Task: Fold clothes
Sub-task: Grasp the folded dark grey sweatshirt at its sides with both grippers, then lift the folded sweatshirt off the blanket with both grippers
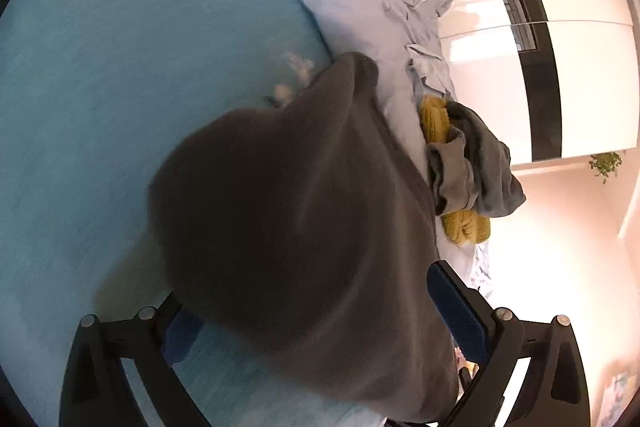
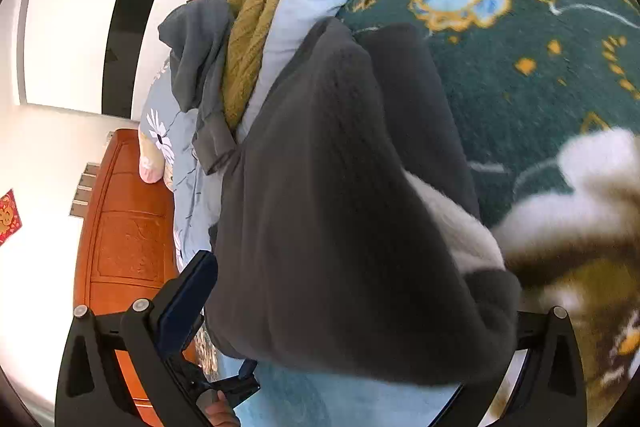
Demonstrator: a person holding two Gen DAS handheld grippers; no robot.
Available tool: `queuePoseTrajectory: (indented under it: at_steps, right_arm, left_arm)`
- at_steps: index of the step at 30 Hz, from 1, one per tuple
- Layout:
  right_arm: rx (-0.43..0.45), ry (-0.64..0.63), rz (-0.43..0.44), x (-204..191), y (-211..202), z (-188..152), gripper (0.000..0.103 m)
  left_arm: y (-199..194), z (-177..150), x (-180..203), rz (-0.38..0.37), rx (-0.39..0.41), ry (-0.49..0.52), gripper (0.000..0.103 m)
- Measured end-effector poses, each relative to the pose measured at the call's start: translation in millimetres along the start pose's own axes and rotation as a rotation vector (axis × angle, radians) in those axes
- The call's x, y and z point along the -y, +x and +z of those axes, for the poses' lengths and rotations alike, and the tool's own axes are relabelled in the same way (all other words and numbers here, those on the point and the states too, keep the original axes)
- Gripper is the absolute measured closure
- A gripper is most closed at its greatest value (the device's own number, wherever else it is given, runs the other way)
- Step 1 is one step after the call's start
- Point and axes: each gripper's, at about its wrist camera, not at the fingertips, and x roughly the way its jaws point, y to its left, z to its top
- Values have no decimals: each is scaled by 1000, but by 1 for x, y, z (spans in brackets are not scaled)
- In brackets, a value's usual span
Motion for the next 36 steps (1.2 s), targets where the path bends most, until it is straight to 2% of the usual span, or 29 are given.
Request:
queuePoseTrajectory:
  at_steps: [4, 7, 9, 10, 12, 14, 17, 22, 26, 29, 33, 36]
  right_arm:
    - [50, 36, 49, 0, 10, 15, 0]
    - [55, 47, 32, -5, 18, 22, 0]
    - [43, 70, 7, -5, 22, 25, 0]
    - [35, 90, -8, -5, 21, 26, 2]
    - [20, 132, -41, -4, 18, 27, 11]
    - [1, 183, -89, -3, 17, 29, 32]
    - [-17, 256, -98, 0, 9, 30, 43]
    - [-14, 289, -128, -13, -4, 30, 54]
    - [-21, 299, -136, -22, -26, 27, 57]
    - [-39, 279, -146, -29, -45, 18, 57]
    - [-83, 278, -185, -19, -70, -12, 57]
    - [-103, 351, -215, 9, -84, -44, 57]
  left_arm:
    - [10, 12, 0, -2, -26, -14, 1]
    - [12, 16, 2, 4, -35, -34, 1]
    - [11, 16, 3, 47, -34, -55, 13]
    - [8, 16, 2, 86, -35, -68, 22]
    - [2, 15, 1, 111, -38, -97, 31]
    - [-3, 14, 6, 118, -39, -113, 45]
    - [-10, 12, 17, 132, -44, -131, 54]
    - [-28, 9, 41, 158, -70, -126, 58]
    - [-55, -11, 50, 185, -117, -73, 58]
    - [-78, -36, 31, 208, -152, -90, 58]
    - [-98, -73, -14, 241, -174, -171, 58]
    - [-101, -87, -28, 236, -168, -195, 58]
